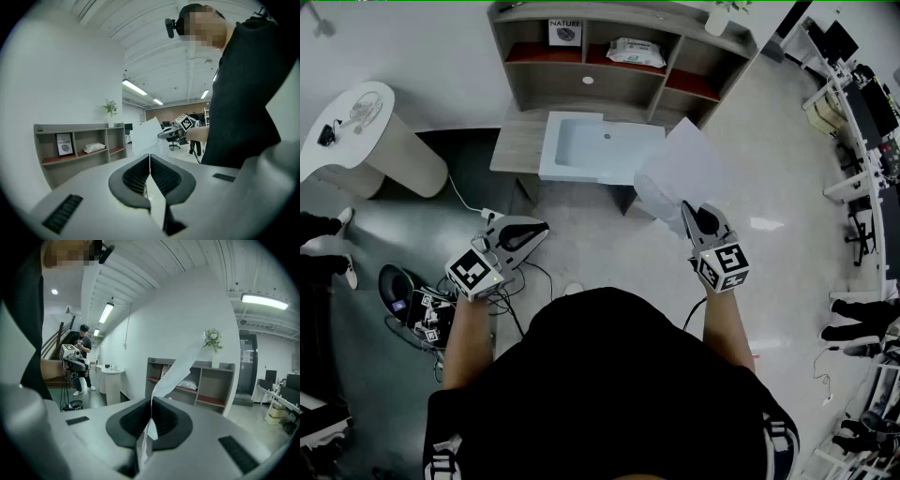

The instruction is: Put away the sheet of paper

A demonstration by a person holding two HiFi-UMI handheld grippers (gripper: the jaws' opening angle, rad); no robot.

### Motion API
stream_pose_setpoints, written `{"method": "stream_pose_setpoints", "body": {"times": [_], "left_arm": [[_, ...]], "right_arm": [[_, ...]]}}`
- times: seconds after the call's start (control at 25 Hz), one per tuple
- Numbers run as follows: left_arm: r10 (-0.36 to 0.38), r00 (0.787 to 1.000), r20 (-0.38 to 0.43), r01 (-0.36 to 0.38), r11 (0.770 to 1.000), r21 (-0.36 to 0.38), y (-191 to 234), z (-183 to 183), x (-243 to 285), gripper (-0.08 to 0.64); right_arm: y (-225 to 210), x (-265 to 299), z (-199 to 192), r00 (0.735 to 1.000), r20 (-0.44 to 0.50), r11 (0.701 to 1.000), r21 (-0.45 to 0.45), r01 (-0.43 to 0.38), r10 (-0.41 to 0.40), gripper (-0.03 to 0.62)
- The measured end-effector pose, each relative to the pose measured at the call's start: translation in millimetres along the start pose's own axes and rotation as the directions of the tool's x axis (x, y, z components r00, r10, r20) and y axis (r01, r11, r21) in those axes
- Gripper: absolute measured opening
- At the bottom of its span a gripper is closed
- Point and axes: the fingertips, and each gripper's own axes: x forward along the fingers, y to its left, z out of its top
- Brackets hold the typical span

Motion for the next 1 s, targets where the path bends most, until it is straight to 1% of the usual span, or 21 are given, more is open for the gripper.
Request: {"method": "stream_pose_setpoints", "body": {"times": [0.24, 0.48, 0.64, 0.8, 0.92, 1.0], "left_arm": [[-0.029, 0.999, -0.018, 0.029, 0.999, -0.016, 15.8, -14.8, -12.3, 0.022], [-0.063, 0.997, -0.041, 0.063, 0.998, -0.002, 31.0, -28.7, -28.7, 0.021], [-0.070, 0.997, -0.033, 0.070, 0.997, -0.012, 47.0, -28.8, -44.9, 0.023], [-0.072, 0.997, -0.036, 0.073, 0.997, 0.023, 57.4, -27.5, -54.1, 0.022], [-0.090, 0.996, -0.024, 0.091, 0.996, 0.013, 56.8, -27.0, -57.3, 0.023], [-0.107, 0.994, -0.003, 0.107, 0.994, -0.001, 55.7, -26.9, -60.5, 0.023]], "right_arm": [[10.1, 19.5, 4.0, 0.999, -0.007, 0.999, -0.001, 0.033, -0.033, 0.015], [19.1, 31.7, 9.4, 0.998, -0.003, 0.998, 0.014, 0.069, -0.069, 0.015], [24.5, 41.1, 12.3, 0.996, -0.001, 0.996, 0.013, 0.093, -0.093, 0.014], [30.0, 47.3, 12.1, 0.993, -0.009, 0.993, 0.024, 0.114, -0.114, 0.015], [35.5, 48.3, 12.4, 0.992, -0.015, 0.991, 0.031, 0.129, -0.129, 0.014], [39.6, 50.0, 14.6, 0.991, -0.018, 0.990, 0.027, 0.136, -0.135, 0.014]]}}
